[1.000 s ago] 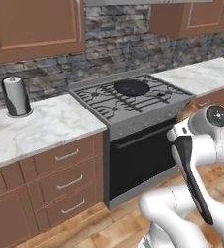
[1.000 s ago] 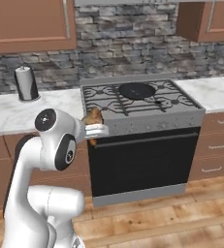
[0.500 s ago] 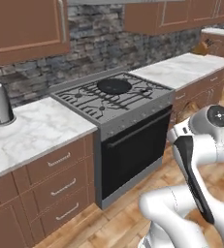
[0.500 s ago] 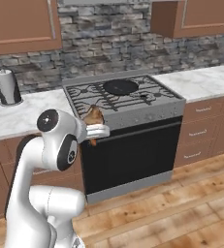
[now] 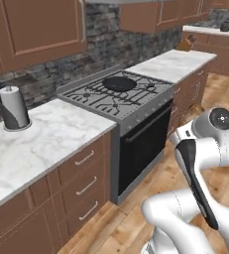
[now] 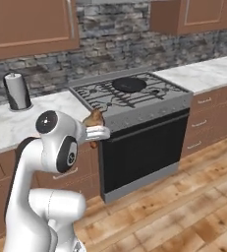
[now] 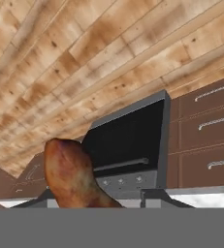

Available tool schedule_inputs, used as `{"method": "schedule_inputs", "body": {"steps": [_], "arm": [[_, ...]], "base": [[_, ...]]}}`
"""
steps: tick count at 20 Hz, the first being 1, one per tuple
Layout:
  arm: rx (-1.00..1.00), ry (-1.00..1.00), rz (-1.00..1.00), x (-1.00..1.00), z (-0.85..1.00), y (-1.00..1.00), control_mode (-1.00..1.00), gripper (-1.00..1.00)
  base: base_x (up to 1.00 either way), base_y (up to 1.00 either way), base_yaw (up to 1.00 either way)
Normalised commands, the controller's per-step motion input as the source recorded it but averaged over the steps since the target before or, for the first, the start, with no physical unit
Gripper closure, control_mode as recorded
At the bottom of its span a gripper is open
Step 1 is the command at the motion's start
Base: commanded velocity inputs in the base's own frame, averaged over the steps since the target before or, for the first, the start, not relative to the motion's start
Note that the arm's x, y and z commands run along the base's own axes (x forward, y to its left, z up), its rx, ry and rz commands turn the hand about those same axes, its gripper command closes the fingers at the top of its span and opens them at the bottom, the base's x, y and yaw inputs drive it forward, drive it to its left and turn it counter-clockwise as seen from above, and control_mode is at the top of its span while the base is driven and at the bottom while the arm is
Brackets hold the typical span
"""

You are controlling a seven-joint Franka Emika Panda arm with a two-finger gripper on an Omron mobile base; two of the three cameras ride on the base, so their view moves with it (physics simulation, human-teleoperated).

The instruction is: Take the chicken drumsticks from the pan and place one on each plate on the dining counter.

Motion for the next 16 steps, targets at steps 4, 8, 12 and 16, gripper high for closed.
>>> {"method": "schedule_inputs", "body": {"steps": [4,8,12,16], "arm": [[0.00,0.00,0.00,0.00,0.00,0.00,1.00,1.00],[0.00,0.00,0.00,0.00,0.00,0.00,1.00,1.00],[0.00,0.00,0.00,0.00,0.00,0.00,1.00,1.00],[0.00,0.00,0.00,0.00,0.00,0.00,1.00,1.00]], "base": [[-0.53,0.60,-0.53],[-0.71,0.35,-0.57],[-0.82,0.17,-0.55],[-0.96,0.05,-0.49]]}}
